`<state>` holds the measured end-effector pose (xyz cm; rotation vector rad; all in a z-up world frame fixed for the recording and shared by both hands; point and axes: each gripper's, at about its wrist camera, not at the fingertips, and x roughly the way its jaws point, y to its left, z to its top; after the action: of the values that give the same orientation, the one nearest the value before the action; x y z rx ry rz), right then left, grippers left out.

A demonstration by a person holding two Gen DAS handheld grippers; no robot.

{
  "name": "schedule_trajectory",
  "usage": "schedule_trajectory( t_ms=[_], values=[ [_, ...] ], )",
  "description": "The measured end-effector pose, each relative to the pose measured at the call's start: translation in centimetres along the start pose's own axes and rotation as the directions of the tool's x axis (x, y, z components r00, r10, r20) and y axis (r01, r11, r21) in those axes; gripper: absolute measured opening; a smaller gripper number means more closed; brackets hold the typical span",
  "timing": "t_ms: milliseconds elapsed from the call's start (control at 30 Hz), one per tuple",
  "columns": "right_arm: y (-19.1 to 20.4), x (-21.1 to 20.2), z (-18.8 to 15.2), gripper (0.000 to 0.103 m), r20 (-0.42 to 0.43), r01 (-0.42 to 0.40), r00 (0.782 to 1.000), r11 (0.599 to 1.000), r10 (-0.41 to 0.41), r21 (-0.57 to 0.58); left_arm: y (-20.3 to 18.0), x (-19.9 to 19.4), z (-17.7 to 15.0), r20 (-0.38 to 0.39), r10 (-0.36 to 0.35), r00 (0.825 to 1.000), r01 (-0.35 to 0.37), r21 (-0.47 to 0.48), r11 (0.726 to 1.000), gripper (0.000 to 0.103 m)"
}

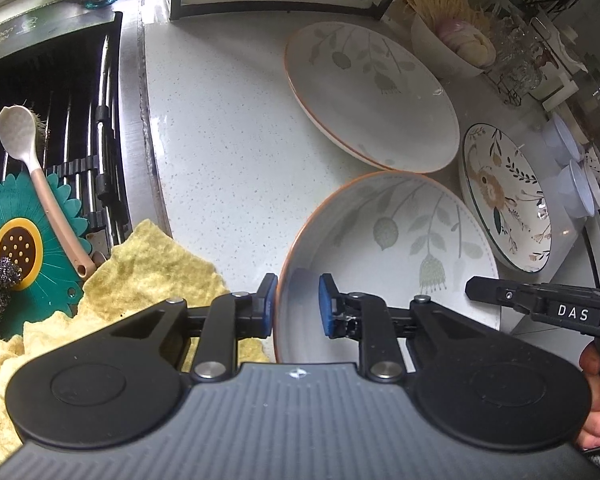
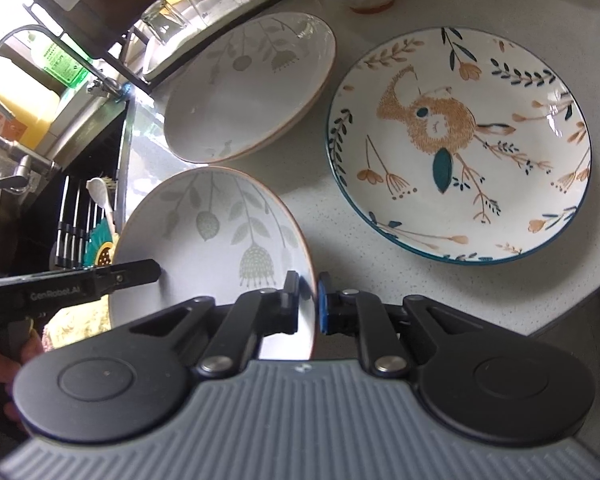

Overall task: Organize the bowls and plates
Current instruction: 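Close the left gripper on the bowl rim while the right gripper closes beside it, then lift the leaf bowl with both grippers and carry it over the rabbit-print plate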

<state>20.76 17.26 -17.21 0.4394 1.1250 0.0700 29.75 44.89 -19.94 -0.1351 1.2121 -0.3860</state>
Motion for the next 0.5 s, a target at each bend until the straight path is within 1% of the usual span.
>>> schedule_trajectory(
  t_ms=[200,367,500],
  values=[
    [0.4,-1.1,0.7,0.012,0.031,0.003,1.0,1.0,-0.003,-0.011,-0.4,-1.1,0.4,0.023,0.001,1.0,-0.001,-0.007,1.0,0.026],
    [0.9,-2.4,1.5,0.012,0.072,0.005,0.997,0.999,-0.002,-0.035,-1.0,-2.2,1.2,0.056,-0.01,0.998,0.011,-0.02,1.0,0.026],
    [1.5,-3.8,2.3,0.012,0.109,0.003,0.994,0.997,0.005,-0.074,-1.5,-3.4,1.3,0.097,-0.012,0.995,0.016,-0.043,0.999,0.026]
  ],
)
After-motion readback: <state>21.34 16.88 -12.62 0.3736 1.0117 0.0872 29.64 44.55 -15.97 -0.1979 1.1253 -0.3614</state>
